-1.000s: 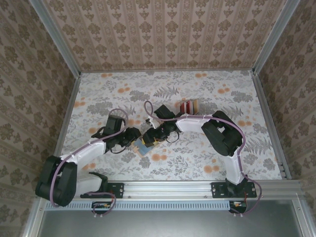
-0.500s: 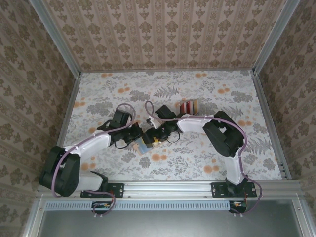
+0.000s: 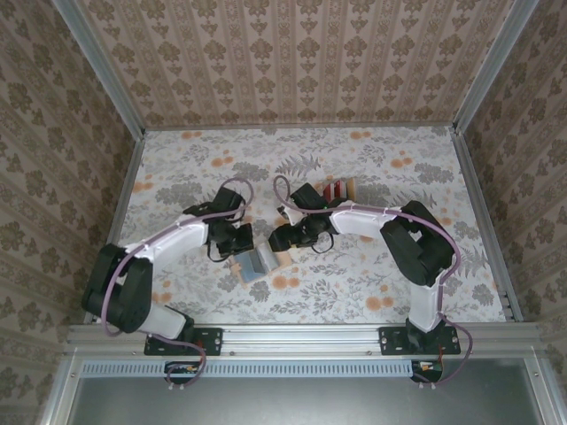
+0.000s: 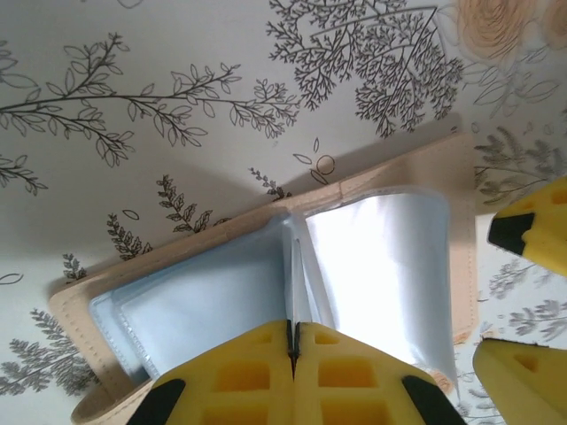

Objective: Put the credit cards into the card holder
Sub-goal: Flip over the card slot on the card holder.

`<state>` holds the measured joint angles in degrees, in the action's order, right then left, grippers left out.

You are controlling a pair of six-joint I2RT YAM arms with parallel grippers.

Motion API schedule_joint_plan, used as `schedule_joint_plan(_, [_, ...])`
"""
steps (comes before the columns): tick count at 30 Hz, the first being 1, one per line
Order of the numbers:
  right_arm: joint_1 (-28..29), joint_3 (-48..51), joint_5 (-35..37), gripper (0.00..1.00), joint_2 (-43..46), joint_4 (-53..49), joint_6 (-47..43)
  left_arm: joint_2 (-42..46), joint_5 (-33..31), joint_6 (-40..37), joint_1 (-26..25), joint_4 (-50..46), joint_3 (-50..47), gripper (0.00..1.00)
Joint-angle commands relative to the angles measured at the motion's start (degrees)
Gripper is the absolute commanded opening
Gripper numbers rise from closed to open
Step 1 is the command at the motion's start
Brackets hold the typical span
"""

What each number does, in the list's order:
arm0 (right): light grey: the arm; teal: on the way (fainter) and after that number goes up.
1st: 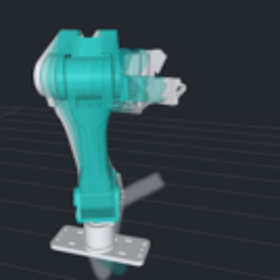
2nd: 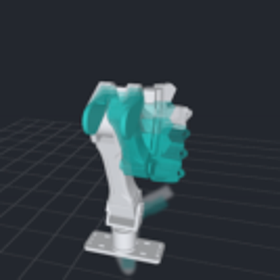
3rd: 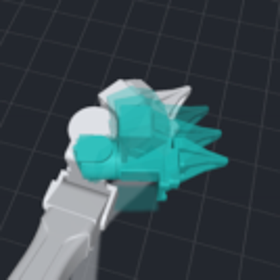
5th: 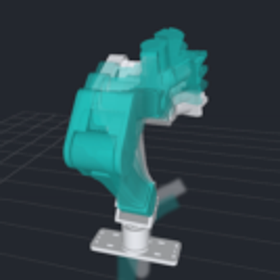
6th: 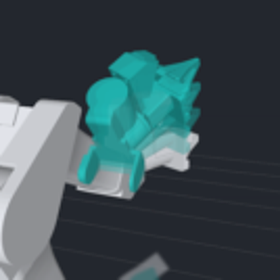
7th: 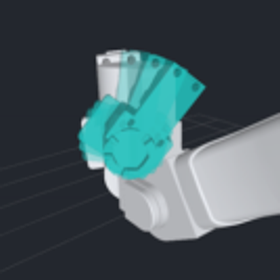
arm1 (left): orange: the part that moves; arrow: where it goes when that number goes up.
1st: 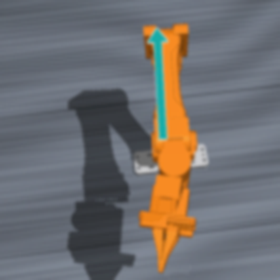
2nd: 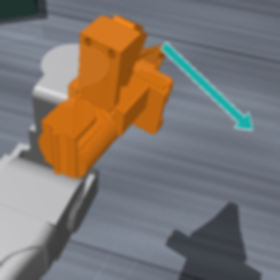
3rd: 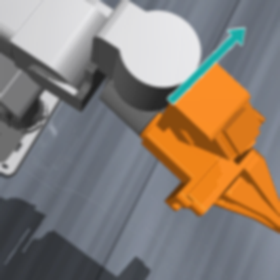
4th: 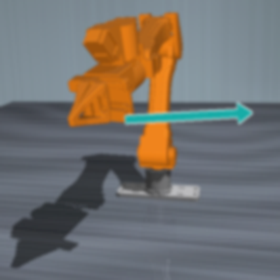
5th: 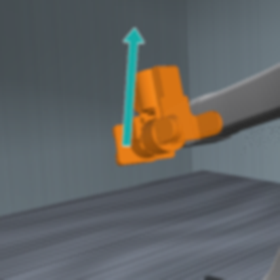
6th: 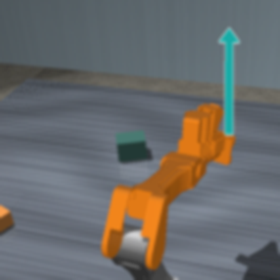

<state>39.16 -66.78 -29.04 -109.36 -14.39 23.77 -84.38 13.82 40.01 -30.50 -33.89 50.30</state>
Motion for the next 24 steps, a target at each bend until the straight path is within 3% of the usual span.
schedule_joint_plan(1, [0.1,1.8,4.1,0.69,1.0,-2.7,-1.0,-4.6,-7.3,-3.0,-3.2,-9.4,6.9,0.0])
schedule_joint_plan(5, [0.4,3.6,6.6,0.62,0.7,-2.9,-1.5,-11.9,-11.3,-3.5,-7.1,-15.6,15.8,0.0])
schedule_joint_plan(11, [0.4,5.6,7.4,0.59,0.4,-1.9,-1.7,-20.6,-13.5,-3.2,-11.4,-21.4,25.8,0.01])
schedule_joint_plan(14, [0.3,6.6,7.5,0.6,0.7,-1.1,-1.4,-21.2,-11.5,-2.1,-12.7,-19.3,26.1,0.23])
schedule_joint_plan(17, [0.1,8.1,8.2,0.61,2.0,0.2,-0.9,-20.4,-9.7,-0.9,-13.4,-16.5,25.0,0.33])
schedule_joint_plan(24, [-1.3,13.5,11.4,0.65,9.7,2.5,1.1,-18.3,-6.3,1.2,-13.5,-10.8,23.1,0.37])
